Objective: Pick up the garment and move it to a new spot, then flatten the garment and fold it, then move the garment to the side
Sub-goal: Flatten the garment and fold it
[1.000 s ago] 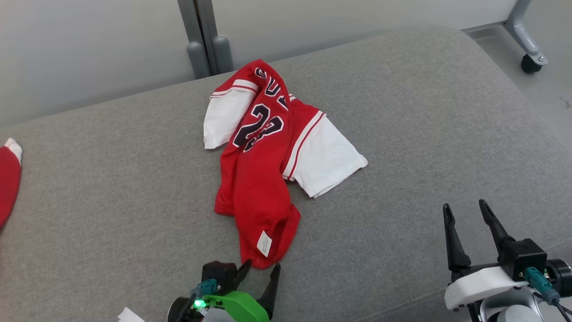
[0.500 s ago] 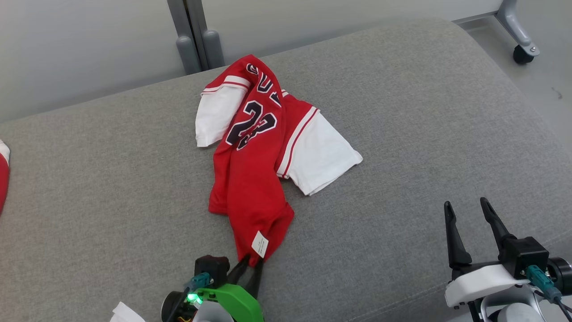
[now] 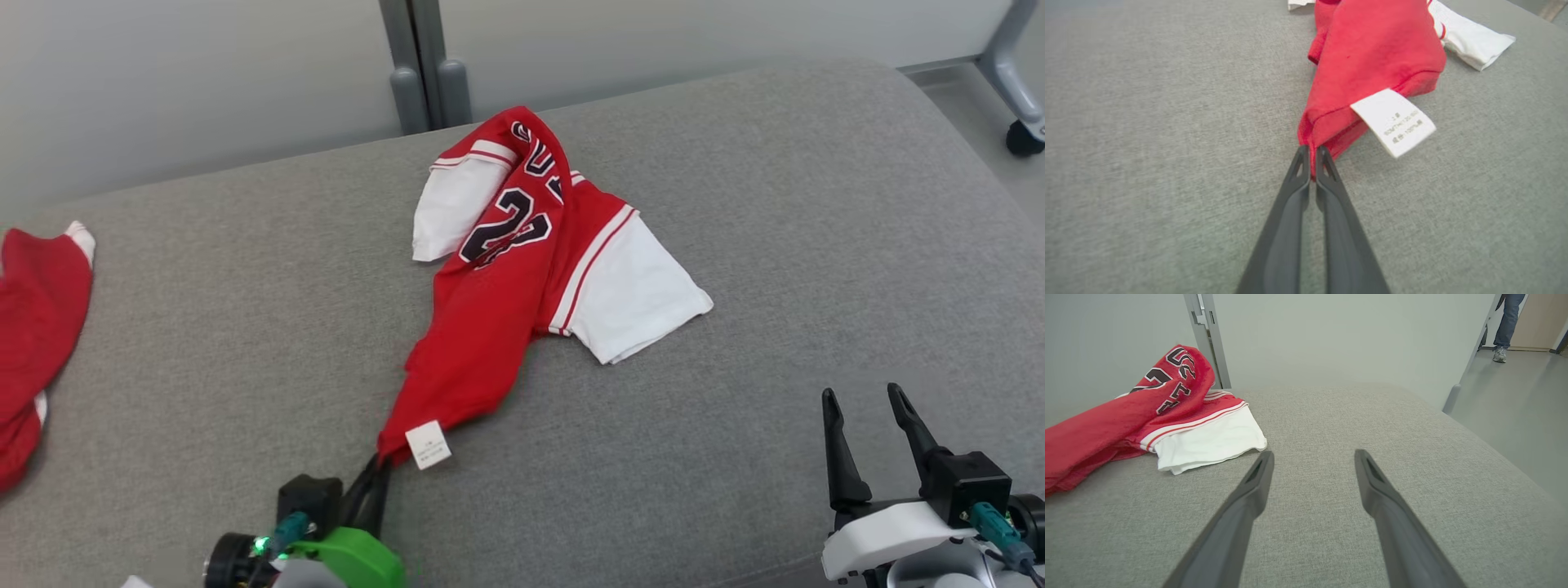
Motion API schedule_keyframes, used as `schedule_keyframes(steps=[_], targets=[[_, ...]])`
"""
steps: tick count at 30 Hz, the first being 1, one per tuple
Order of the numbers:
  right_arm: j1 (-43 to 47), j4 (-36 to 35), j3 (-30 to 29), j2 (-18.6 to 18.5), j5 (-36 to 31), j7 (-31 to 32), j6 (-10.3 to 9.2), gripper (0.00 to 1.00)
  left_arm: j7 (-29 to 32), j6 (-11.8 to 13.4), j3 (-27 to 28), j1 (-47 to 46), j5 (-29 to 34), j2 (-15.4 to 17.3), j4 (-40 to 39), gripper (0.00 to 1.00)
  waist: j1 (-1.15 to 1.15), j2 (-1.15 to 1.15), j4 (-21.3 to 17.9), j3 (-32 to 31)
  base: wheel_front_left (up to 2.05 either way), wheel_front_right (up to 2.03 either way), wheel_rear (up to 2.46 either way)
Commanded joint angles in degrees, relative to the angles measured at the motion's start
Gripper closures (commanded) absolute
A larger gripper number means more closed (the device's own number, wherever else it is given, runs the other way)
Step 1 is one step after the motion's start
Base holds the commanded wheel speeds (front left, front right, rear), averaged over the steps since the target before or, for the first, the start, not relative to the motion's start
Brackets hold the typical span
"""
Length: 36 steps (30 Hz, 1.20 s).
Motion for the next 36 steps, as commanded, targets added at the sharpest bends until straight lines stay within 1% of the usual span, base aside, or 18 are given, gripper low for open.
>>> schedule_keyframes(steps=[1, 5, 6, 7, 10, 11, 12, 14, 15, 16, 17, 18, 20, 21, 23, 26, 27, 36], targets=[[0.8, 0.1, 0.1, 0.0, 0.3, -0.2, -0.07, 0.00, -0.3, 1.0, 0.9, 1.5, 0.7, 2.2, -1.9, 1.00, 0.00, 0.00, 2.5, -1.3, 0.00, 0.00, 0.00], [0.9, 0.1, 0.5, 0.0, 0.2, -0.2, -0.07, 0.00, -0.5, 3.9, 2.8, 4.9, 2.0, 7.9, -9.1, 1.00, 0.00, 0.00, 4.9, -2.0, 0.00, 0.00, 0.00], [0.8, 0.1, 0.6, 0.0, 0.2, -0.2, -0.08, 0.00, -0.6, 4.8, 3.0, 5.6, 3.1, 9.4, -10.7, 1.00, 0.00, 0.00, 5.5, -2.0, 0.00, 0.00, 0.00], [0.7, 0.1, 0.7, 0.0, 0.1, -0.2, -0.07, 0.00, -0.6, 5.4, 3.1, 6.1, 3.8, 10.3, -11.8, 1.00, 0.00, 0.00, 5.9, -2.1, 0.00, 0.00, 0.00], [0.6, 0.3, 0.9, 0.0, -0.1, -0.2, -0.07, 0.00, -1.0, 7.3, 3.9, 8.6, 5.0, 11.1, -15.0, 1.00, 0.00, 0.00, 7.1, -2.4, 0.00, 0.00, 0.00], [0.6, 0.4, 0.9, 0.0, -0.2, -0.2, -0.07, 0.00, -1.1, 7.5, 4.2, 9.3, 4.8, 10.9, -15.4, 0.95, 0.00, 0.00, 7.3, -2.5, 0.00, 0.00, 0.00], [0.7, 0.4, 0.8, 0.0, -0.2, -0.2, -0.08, 0.00, -1.1, 7.6, 4.4, 10.2, 5.0, 10.6, -15.6, 0.95, 0.00, 0.00, 7.7, -2.5, 0.00, 0.00, 0.00], [0.8, 0.5, 0.9, 0.0, -0.3, -0.2, -0.07, 0.00, -1.1, 7.8, 5.0, 11.1, 6.1, 9.6, -16.9, 0.65, 0.00, 0.00, 8.0, -2.7, 0.00, 0.00, 0.00], [0.9, 0.5, 0.9, 0.0, -0.4, -0.2, -0.08, 0.00, -1.1, 7.8, 5.3, 12.0, 6.4, 9.1, -17.0, 0.57, 0.00, 0.00, 8.2, -2.7, 0.00, 0.00, 0.00], [0.9, 0.6, 0.9, -0.1, -0.4, -0.2, -0.08, 0.00, -1.1, 7.4, 5.7, 13.0, 7.0, 8.7, -17.1, 0.51, 0.00, 0.00, 8.3, -2.8, 0.00, 0.00, 0.00], [0.9, 0.6, 1.0, 0.0, -0.4, -0.2, -0.07, 0.00, -1.1, 7.3, 6.3, 13.5, 7.4, 8.2, -17.4, 0.33, 0.00, 0.00, 8.3, -2.9, 0.00, 0.00, 0.00], [1.0, 0.6, 1.1, 0.0, -0.5, -0.2, -0.07, 0.00, -1.1, 7.0, 7.0, 14.2, 7.6, 7.5, -17.6, 0.27, 0.00, 0.00, 8.3, -2.9, 0.00, 0.00, 0.00], [1.1, 0.7, 1.2, 0.0, -0.6, -0.2, -0.08, 0.00, -1.1, 6.5, 8.1, 15.8, 8.4, 6.3, -17.7, 0.25, 0.00, 0.00, 8.3, -3.2, 0.00, 0.00, 0.00], [1.2, 0.8, 1.2, -0.1, -0.6, -0.2, -0.08, 0.00, -1.1, 6.2, 8.7, 16.5, 8.5, 5.7, -17.7, 0.22, 0.00, 0.00, 8.2, -3.3, 0.00, 0.00, 0.00], [1.3, 0.8, 1.3, -0.1, -0.7, -0.2, -0.08, 0.00, -1.1, 5.7, 10.0, 18.0, 9.4, 4.8, -17.5, 0.19, 0.00, 0.00, 8.0, -3.5, 0.00, 0.00, 0.00], [1.4, 0.7, 1.1, 0.0, -0.8, -0.2, -0.07, 0.00, -1.1, 5.2, 12.3, 19.9, 10.5, 3.3, -17.6, 0.02, 0.00, 0.00, 7.7, -3.7, 0.00, 0.00, 0.00], [1.5, 0.7, 1.0, -0.1, -0.9, -0.2, -0.08, 0.00, -1.1, 4.9, 13.2, 20.6, 10.9, 2.8, -17.7, 0.00, 0.00, 0.00, 7.5, -3.8, 0.00, 0.00, 0.00], [1.7, 0.7, 0.6, 0.0, -1.1, -0.2, -0.08, 0.00, -1.0, 2.8, 20.2, 24.9, 12.6, -0.7, -18.2, 0.00, 0.00, 0.00, 5.9, -4.6, 0.00, 0.00, 0.00]])
